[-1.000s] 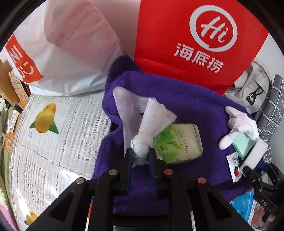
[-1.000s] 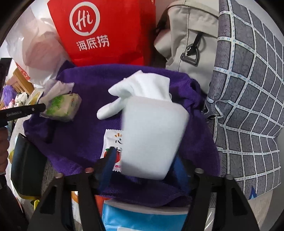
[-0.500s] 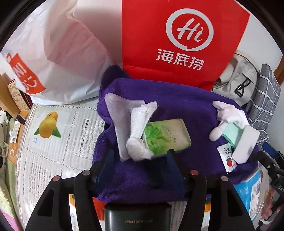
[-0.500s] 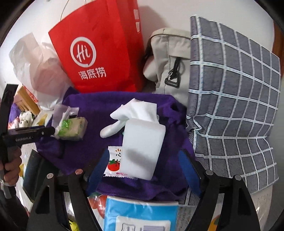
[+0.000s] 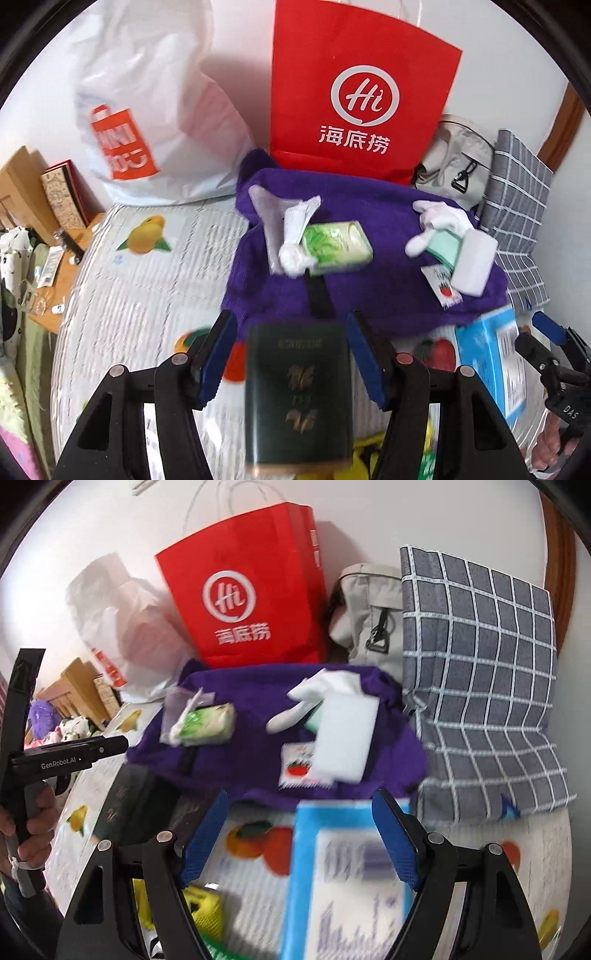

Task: Organize soft objects
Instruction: 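Withdraw both tools from the towel back over the bed items, then grasp the green snack packet with the right tool while the left tool grasps the yellow mesh bag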

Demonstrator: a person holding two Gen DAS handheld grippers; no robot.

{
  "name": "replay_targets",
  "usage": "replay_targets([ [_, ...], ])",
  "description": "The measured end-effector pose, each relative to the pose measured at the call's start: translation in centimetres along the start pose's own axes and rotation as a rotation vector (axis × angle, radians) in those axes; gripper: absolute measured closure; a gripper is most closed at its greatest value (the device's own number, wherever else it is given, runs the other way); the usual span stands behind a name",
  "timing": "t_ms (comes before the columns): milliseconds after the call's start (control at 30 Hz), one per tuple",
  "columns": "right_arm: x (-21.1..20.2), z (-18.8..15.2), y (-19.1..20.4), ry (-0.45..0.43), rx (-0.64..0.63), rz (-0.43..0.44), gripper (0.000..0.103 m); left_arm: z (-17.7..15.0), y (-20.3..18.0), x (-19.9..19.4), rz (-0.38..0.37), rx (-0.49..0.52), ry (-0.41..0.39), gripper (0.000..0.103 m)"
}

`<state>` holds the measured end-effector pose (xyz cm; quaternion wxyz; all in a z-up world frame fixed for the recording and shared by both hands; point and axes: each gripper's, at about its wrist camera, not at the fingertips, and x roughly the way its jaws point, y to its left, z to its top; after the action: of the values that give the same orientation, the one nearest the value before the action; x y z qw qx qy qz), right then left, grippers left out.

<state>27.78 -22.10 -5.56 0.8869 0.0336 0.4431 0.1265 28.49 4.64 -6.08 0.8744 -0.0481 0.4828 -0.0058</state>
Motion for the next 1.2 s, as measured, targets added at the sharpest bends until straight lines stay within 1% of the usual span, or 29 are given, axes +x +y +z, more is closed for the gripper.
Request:
replay_targets([
  [100, -1.0, -1.8, 0.9, -0.001, -0.008, -0.010, 0.025, -2.2, 0.7, -1.7, -0.001, 0.005, -0.020, 0.044],
  [200, -2.1, -4.0, 2.0, 0.009, -0.025, -0.008, 0.030, -4.3, 1.5, -2.7, 0.011, -0.011, -0.012, 0.044],
  [267, -2.7, -5.4, 2.6, 0.008, -0.041, 0.006, 0.032, -5.7, 2.1, -3.4, 0.001, -0.028, -0.009, 0.044],
  [433, -3.2, -8.7, 4.0, 0.034, -0.075, 0.040, 0.032, -8.6, 2.5, -4.1, -0.009, -0.049, 0.011, 0.044],
  [667, -3.0, -13.2, 5.2, 0.087, -0.133, 0.074, 0.032, -11.5, 1.4, -4.3, -0.035, -0.034, 0.033, 0.044],
  [733, -2.8, -13.8, 5.6, 0.101, -0.171, 0.070, 0.032, -12.1, 1.3, -4.3, -0.044, -0.034, 0.036, 0.044],
  [900, -2.1, -15.2, 7.1, 0.103, -0.327, 0.014, 0.032, -12.8, 1.2, -3.9, -0.055, -0.030, 0.039, 0.044],
  [967, -1.7, -15.3, 7.6, 0.103, -0.367, -0.002, 0.032, -12.9, 1.2, -3.6, -0.057, -0.030, 0.044, 0.044],
  [1067, -1.0, -15.1, 8.1, 0.105, -0.404, -0.015, 0.032, -12.8, 1.0, -3.2, -0.064, -0.020, 0.050, 0.044],
  [1200, 0.8, -14.9, 7.9, 0.146, -0.421, -0.023, 0.032, -12.9, 0.9, -3.0, -0.063, 0.001, 0.049, 0.044],
])
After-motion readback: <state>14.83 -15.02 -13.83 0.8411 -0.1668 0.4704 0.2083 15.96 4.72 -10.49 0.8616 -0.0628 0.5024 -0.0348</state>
